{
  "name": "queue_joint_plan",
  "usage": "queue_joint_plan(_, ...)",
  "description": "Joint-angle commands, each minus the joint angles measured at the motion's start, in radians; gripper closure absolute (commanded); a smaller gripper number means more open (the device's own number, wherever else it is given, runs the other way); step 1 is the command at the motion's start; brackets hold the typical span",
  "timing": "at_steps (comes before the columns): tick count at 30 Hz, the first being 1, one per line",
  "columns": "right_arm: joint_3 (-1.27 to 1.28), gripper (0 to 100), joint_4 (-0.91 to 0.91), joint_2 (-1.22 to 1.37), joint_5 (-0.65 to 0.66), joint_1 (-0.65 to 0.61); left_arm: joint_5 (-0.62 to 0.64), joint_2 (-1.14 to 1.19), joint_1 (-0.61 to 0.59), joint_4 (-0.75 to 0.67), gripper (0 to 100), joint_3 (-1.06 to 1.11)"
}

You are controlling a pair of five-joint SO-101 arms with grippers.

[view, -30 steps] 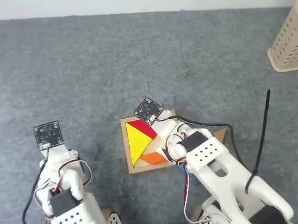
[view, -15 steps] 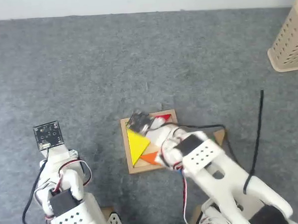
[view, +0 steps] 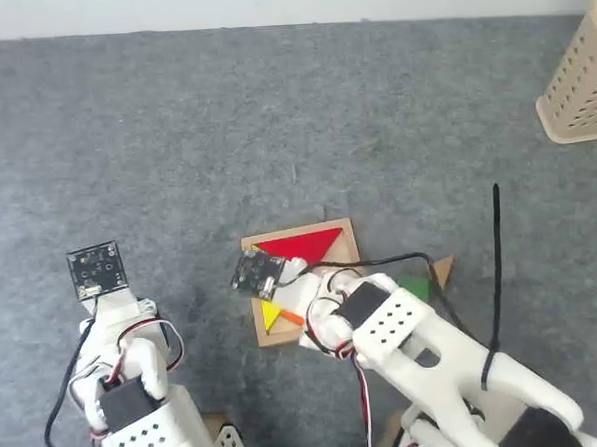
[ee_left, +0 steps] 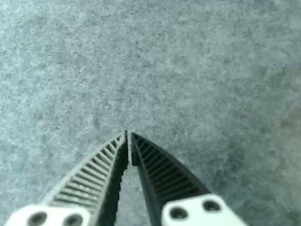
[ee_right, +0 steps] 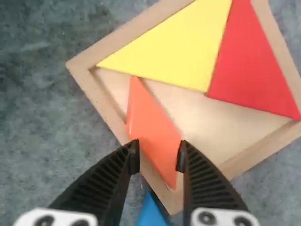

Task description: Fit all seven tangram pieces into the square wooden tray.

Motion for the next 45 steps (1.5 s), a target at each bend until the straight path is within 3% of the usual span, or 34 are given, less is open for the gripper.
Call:
queue_joint_plan(1,-0.020,83.6,0.012,-0.041,0.086,-0.033,0.015,-0.008,0.003,0.006,99,-0.008)
queue_joint_plan(9,-0.236,83.5,0.213,0.102,0.301,-0.016,0.015,-0.008,0.003,0.006,99,-0.008)
queue_joint_plan(14,-0.273,83.5,0.219,0.219,0.390,-0.021,0.015,-0.008,0.003,0.006,99,-0.008)
queue_joint_plan(22,-0.292,77.3,0.173,0.272,0.404,-0.019,0.015,-0.008,0.003,0.006,99,-0.008)
queue_joint_plan(41,-0.374,77.6,0.137,0.433,0.446,-0.016,0.015,-0.008,0.003,0.006,99,-0.008)
queue_joint_plan(45,-0.408,83.1,0.137,0.486,0.442,-0.015,0.015,-0.008,0.003,0.006,99,-0.008)
